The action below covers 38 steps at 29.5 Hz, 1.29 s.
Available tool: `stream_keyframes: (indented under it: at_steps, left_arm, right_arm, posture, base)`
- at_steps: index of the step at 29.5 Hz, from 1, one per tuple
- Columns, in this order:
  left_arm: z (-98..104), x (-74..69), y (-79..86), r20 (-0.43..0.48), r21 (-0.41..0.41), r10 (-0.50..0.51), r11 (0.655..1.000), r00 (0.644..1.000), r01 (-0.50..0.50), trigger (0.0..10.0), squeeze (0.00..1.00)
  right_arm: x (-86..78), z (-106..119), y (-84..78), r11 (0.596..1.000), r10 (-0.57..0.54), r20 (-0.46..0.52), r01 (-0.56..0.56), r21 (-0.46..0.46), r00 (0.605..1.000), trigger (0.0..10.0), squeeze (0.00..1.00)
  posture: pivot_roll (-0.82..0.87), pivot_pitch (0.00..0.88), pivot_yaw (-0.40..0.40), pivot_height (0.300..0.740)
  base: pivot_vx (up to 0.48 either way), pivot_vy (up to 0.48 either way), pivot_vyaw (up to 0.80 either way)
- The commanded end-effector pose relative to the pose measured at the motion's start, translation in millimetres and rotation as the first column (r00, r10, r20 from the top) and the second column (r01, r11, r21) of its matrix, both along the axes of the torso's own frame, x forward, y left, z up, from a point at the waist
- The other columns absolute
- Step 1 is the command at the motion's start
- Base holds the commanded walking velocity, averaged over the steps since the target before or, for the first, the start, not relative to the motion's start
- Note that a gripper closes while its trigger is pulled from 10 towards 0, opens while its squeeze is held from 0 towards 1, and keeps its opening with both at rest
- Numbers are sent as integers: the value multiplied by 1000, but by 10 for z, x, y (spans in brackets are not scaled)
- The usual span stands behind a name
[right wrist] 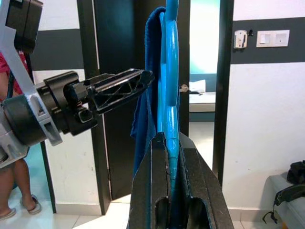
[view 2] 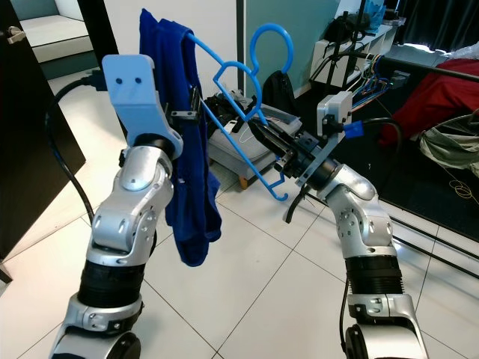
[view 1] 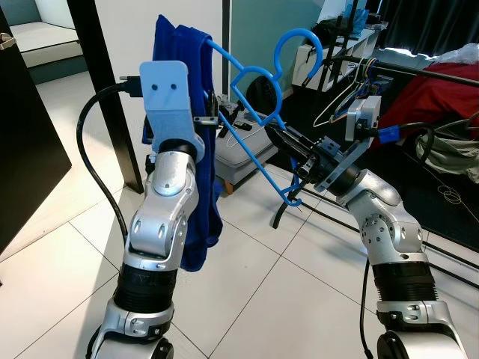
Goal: Hang hanger
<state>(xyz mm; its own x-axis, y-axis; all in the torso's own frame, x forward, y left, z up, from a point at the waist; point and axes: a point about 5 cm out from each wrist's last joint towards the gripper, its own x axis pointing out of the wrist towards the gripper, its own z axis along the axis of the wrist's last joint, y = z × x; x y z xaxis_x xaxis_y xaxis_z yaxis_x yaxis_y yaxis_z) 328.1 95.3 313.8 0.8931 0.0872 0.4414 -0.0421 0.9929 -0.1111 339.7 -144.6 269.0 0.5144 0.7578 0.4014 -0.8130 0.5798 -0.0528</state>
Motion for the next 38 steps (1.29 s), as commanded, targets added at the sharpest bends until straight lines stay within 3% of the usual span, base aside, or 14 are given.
stream_keyframes:
  at_steps: [1,17,22,23,24,25,38]
  left_arm:
    - [11,36,6,-1,2,19,1000,1000,-19,10000,0]
    - [42,143,47,2,14,63,998,998,-63,10000,0]
    - [42,179,132,2,8,109,994,994,-109,9843,0]
    - [48,184,142,6,7,112,994,994,-112,5647,0]
    - [48,184,142,6,7,112,994,994,-112,5647,0]
    - [58,190,152,9,3,115,993,993,-115,0,0]
    - [117,219,150,26,-14,108,994,994,-108,0,0]
  right_arm:
    - [-36,89,53,999,32,37,-32,20,999,0,0]
    - [-62,114,46,999,28,45,-29,22,999,0,0]
    - [-66,115,35,999,22,45,-23,22,999,0,0]
    - [-68,112,32,999,21,44,-22,23,999,0,0]
    - [-68,112,32,999,21,44,-22,23,999,0,0]
    - [-69,111,30,1000,20,43,-21,22,999,0,0]
    - [-76,110,34,1000,16,43,-17,26,999,0,0]
  posture:
    - [15,35,1,740]
    - [-1,36,9,740]
    - [-4,38,12,740]
    - [-4,38,12,740]
    - [-4,38,12,740]
    - [-5,41,13,740]
    - [-9,39,20,740]
  base:
    - [0,0,0]
    - [0,0,0]
    - [0,0,0]
    - [0,0,0]
    - [0,0,0]
    - [0,0,0]
    - [0,0,0]
